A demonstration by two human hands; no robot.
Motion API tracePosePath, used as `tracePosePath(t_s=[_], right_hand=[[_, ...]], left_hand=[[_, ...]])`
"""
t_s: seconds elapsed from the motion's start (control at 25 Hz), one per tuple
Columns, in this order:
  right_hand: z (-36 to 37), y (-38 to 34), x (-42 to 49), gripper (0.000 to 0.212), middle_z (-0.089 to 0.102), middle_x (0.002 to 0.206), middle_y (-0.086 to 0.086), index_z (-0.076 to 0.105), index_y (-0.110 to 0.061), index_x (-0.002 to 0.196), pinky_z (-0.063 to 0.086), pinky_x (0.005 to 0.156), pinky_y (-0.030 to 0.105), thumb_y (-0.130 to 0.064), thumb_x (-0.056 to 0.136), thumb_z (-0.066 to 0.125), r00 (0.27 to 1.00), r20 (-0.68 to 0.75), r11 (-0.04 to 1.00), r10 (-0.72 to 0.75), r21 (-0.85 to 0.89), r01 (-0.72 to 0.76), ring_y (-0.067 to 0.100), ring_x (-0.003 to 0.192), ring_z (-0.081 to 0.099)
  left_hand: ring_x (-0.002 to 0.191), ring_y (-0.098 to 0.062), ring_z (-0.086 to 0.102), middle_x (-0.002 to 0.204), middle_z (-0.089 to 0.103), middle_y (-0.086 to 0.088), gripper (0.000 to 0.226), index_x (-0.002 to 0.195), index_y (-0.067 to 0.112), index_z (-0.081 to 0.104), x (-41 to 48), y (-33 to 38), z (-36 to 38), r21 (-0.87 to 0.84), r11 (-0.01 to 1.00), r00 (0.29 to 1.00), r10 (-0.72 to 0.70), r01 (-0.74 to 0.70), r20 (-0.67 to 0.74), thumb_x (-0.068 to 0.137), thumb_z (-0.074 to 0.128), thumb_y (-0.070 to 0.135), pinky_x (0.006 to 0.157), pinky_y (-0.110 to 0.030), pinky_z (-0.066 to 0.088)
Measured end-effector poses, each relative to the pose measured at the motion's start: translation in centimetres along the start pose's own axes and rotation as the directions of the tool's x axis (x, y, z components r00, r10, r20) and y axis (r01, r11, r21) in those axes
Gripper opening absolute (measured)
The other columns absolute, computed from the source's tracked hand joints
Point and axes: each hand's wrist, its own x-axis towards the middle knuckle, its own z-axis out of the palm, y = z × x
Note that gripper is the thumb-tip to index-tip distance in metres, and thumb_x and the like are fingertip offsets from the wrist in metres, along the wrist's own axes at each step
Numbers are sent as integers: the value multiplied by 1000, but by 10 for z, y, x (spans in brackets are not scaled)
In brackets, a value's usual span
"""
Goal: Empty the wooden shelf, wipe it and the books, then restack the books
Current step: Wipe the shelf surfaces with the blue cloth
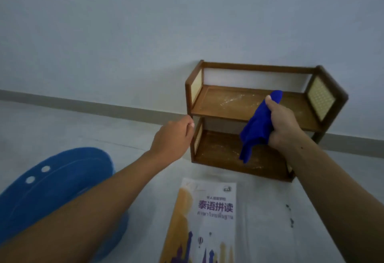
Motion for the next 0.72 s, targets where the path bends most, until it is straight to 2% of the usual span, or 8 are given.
tracePosePath(t_s=[0.12,0.24,0.36,0.44,0.52,0.6,0.64,0.72], right_hand=[[-33,-26,19,18,58,87,0,54,-20,100,52,89,36,-34,92,61,989,-117,996,-92,9,94,17,86,59],[-59,-49,34,11,56,82,1,52,-20,92,51,83,35,-29,93,59,953,-232,981,-194,-50,188,16,78,57],[-69,-66,46,9,51,73,0,49,-19,87,46,72,32,-22,94,55,877,-312,913,-365,-305,271,13,67,51],[-69,-65,58,15,48,71,0,46,-18,81,42,66,30,-19,95,52,838,-285,822,-466,-489,291,12,63,48],[-63,-53,74,8,48,71,1,46,-14,92,41,63,31,-20,96,50,827,-172,695,-536,-646,315,12,62,47],[-56,-33,93,27,55,85,8,44,-7,117,46,68,33,-25,97,48,838,-30,504,-546,-810,300,17,73,55],[-55,-21,102,39,56,104,13,40,-5,129,46,79,35,-28,98,47,852,41,347,-522,-902,257,22,91,57],[-59,4,119,54,34,145,15,27,-9,145,29,107,44,-35,99,38,855,137,-46,-500,-990,131,30,132,36]], left_hand=[[83,-17,59,93,60,0,17,100,18,55,37,15,30,-38,995,994,97,-95,58,99,40,26,69,-30,49],[101,-18,56,113,57,-3,25,115,14,55,67,18,57,-25,987,985,163,-162,64,99,41,26,80,-27,45],[126,-24,46,137,48,-9,45,136,10,43,88,21,79,69,989,988,127,-133,88,100,38,37,100,-36,41],[142,-27,26,151,33,-12,56,144,10,31,97,20,93,106,991,989,64,-78,133,99,34,43,112,-40,27],[147,-27,7,158,17,-11,66,149,10,20,103,15,104,125,991,983,23,-46,180,98,29,50,118,-42,11],[148,-26,-6,160,4,-10,75,151,10,9,108,6,114,152,988,972,-23,-13,232,95,21,58,118,-42,-2],[147,-25,-10,161,-2,-10,79,152,11,3,110,3,118,171,985,966,-44,0,253,93,18,61,118,-42,-6],[146,-23,-17,160,-11,-9,84,152,11,-7,113,-3,125,199,980,962,-60,6,267,90,13,64,117,-39,-12]])
